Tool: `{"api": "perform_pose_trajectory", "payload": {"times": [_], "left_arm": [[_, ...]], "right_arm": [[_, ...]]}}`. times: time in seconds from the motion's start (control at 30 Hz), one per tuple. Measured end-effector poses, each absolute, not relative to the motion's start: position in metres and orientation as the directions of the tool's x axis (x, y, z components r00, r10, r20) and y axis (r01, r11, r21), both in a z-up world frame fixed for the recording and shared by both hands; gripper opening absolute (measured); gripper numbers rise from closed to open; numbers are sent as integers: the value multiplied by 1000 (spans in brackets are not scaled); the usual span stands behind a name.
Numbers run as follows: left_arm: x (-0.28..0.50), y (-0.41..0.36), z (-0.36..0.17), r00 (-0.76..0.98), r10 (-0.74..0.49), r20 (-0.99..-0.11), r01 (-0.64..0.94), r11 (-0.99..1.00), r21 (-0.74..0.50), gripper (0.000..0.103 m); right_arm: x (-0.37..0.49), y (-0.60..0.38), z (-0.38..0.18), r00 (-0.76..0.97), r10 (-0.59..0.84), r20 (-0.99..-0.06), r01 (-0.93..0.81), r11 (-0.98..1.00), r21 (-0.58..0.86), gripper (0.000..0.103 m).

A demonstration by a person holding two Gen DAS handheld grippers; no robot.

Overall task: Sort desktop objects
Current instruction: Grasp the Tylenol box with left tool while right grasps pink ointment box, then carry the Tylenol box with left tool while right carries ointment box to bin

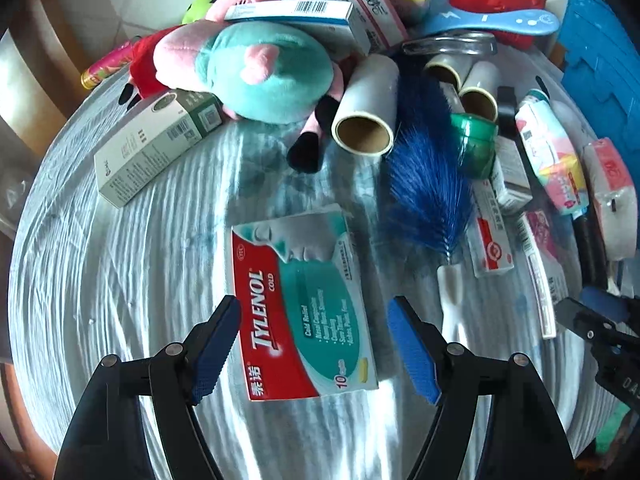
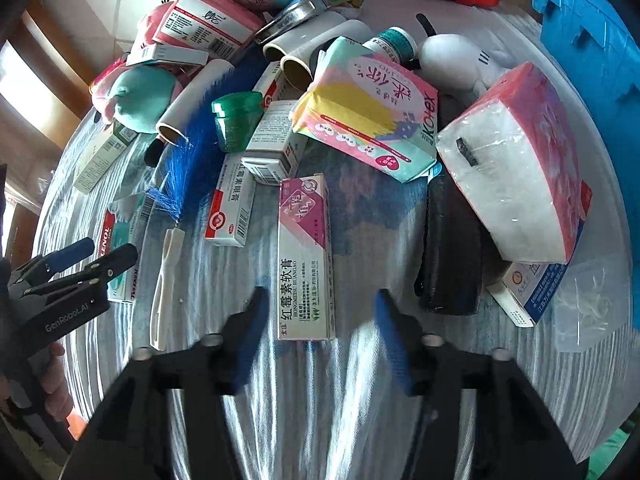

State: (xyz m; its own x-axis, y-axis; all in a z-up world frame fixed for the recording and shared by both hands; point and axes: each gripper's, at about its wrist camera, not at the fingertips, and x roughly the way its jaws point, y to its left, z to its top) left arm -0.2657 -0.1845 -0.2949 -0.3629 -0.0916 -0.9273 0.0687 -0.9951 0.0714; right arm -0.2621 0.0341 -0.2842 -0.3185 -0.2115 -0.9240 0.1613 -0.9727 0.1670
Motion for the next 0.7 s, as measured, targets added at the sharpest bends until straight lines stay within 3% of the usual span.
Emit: {"api": "perform_pose_trajectory", "payload": {"times": [0.03,0.13,0.23,0.33,0.4,0.43,0.47,0.5,0.7], "left_arm": [[-266,-185,-298,-359,-102,-928,71,-994,82,82],[-269,-185,-308,-349,-135,-927,87,-990,111,87],[-271,-193,-315,-343,-106,-933,132,-989,64,95],[-273,-206,-317,-339,-59,-939,177,-984,-2,94],[-273,-206,-314,-363,-51,-931,156,-988,-7,82],[-272,-203,-311,-367,-36,-930,136,-991,-15,55],[-272,-200,-308,-368,-18,-930,113,-993,-25,24],[-271,-197,-305,-369,0,-929,91,-995,-36,21],[-251,-177,-274,-453,-71,-889,46,-997,56,20]], "right_arm": [[-263,32,-284,-319,-208,-925,163,-973,162,83],[-265,27,-284,-322,-197,-926,170,-974,148,83],[-271,18,-284,-326,-184,-927,185,-974,128,83],[-280,10,-291,-317,-176,-932,199,-973,116,64],[-286,6,-299,-304,-173,-937,204,-972,114,56],[-288,3,-301,-315,-160,-936,209,-973,96,55],[-289,-1,-302,-323,-138,-936,218,-974,68,42],[-291,-4,-303,-325,-120,-938,225,-973,47,29],[-285,-4,-294,-340,-141,-930,224,-972,66,28]]}}
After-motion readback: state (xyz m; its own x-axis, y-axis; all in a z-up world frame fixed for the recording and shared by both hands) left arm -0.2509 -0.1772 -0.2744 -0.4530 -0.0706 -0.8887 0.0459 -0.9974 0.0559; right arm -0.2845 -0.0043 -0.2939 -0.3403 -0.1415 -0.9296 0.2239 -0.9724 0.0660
